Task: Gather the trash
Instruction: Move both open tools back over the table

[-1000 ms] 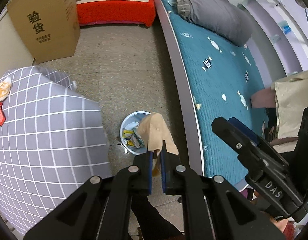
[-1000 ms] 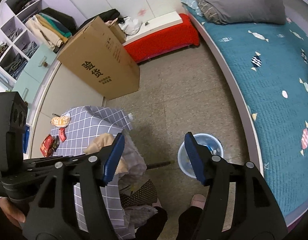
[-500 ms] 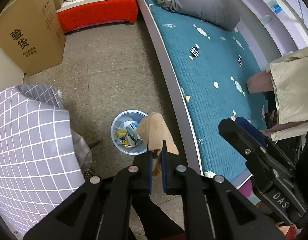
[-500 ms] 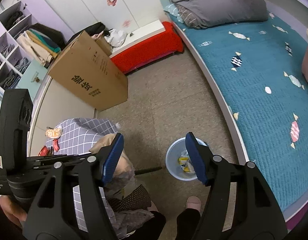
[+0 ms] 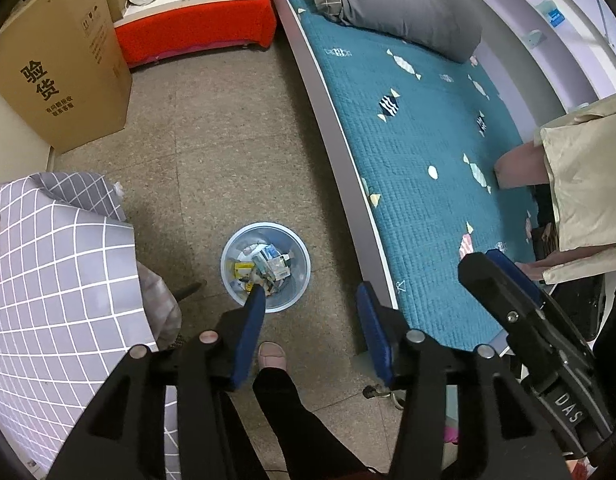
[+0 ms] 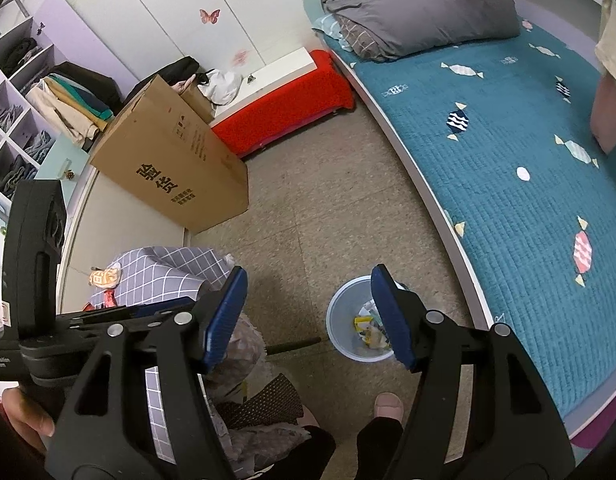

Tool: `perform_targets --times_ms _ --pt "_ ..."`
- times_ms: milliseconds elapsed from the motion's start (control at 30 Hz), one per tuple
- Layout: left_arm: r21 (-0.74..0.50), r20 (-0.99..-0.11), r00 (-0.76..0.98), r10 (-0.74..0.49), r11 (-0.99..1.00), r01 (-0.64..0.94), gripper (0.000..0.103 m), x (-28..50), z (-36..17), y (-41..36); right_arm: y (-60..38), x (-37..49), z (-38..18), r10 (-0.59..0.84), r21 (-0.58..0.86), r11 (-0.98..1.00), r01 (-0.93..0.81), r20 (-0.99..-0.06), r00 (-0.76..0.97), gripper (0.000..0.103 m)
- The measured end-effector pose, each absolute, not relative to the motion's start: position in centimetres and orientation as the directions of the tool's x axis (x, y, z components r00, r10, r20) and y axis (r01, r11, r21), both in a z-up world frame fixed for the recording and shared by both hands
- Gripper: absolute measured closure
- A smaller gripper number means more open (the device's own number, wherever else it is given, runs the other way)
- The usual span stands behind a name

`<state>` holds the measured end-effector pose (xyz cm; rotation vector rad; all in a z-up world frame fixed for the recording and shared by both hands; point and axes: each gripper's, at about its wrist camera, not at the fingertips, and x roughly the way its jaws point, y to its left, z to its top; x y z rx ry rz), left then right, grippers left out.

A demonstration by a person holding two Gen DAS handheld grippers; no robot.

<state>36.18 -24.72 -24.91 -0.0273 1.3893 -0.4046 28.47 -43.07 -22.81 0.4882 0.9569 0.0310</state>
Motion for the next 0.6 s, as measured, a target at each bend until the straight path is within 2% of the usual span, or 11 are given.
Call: perform_targets --times_ms 600 --pt "-0.232 -0.944 0.199 -0.262 0.959 0.161 0.052 35.2 -22.9 -17.2 -35.6 30.6 -22.0 0.31 0.406 0.912 0.057 -0.774 0.552 0.039"
